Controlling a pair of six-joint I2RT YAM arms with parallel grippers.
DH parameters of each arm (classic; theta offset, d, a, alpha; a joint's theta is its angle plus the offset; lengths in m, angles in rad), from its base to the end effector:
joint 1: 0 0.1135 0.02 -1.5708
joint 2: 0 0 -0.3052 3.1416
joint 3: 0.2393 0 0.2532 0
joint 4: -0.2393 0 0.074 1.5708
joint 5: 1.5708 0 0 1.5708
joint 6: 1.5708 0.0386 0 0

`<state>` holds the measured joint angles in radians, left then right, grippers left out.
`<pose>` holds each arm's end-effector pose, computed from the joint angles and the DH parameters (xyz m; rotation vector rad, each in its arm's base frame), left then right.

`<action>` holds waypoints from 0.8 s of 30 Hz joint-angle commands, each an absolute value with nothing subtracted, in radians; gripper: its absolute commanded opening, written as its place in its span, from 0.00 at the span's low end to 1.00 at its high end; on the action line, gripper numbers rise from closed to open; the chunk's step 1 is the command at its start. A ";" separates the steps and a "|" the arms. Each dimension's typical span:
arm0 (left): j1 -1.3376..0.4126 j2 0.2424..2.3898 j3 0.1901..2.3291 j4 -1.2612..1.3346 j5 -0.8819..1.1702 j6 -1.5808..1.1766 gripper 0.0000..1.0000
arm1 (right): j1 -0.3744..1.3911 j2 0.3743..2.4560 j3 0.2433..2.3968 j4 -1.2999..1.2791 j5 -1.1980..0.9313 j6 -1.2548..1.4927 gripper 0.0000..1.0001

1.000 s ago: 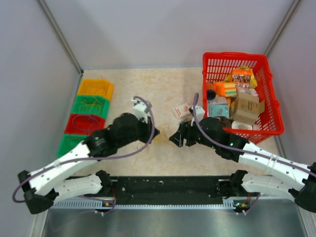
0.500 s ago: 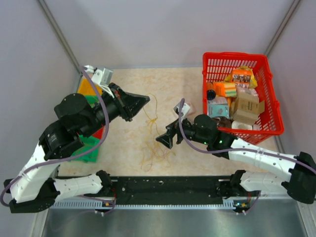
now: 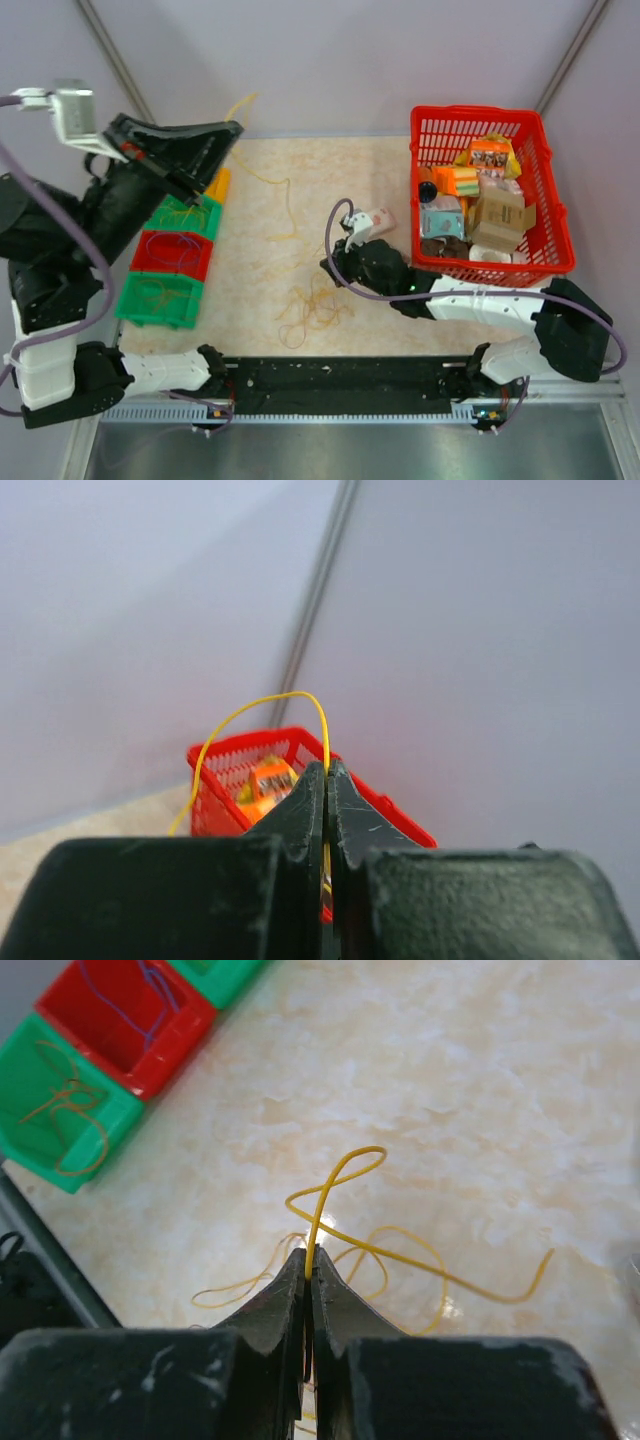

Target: Untangle the cables

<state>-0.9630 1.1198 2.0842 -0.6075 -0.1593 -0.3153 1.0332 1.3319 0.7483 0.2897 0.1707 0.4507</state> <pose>0.0524 -0.0646 0.6637 0.2667 1.2547 -1.0131 0.1559 0.2486 0.2921 -0.4410 1.9021 0.8543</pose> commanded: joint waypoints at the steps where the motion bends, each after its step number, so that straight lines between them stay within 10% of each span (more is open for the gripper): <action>1: -0.962 1.117 2.140 -0.537 -0.326 -0.148 0.00 | 1.032 1.371 0.736 0.278 0.295 0.491 0.00; 7: -0.904 1.221 2.105 -0.649 -0.634 -0.026 0.00 | 1.032 1.296 0.634 0.287 0.209 0.492 0.00; 24: -0.040 1.246 1.723 -0.574 -0.088 -0.311 0.00 | 1.035 1.288 0.509 0.368 0.049 0.394 0.00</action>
<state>-0.1375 1.2430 1.7649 -0.6720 -0.2073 -0.2398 1.0332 1.2842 0.5110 0.2962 0.0982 0.4366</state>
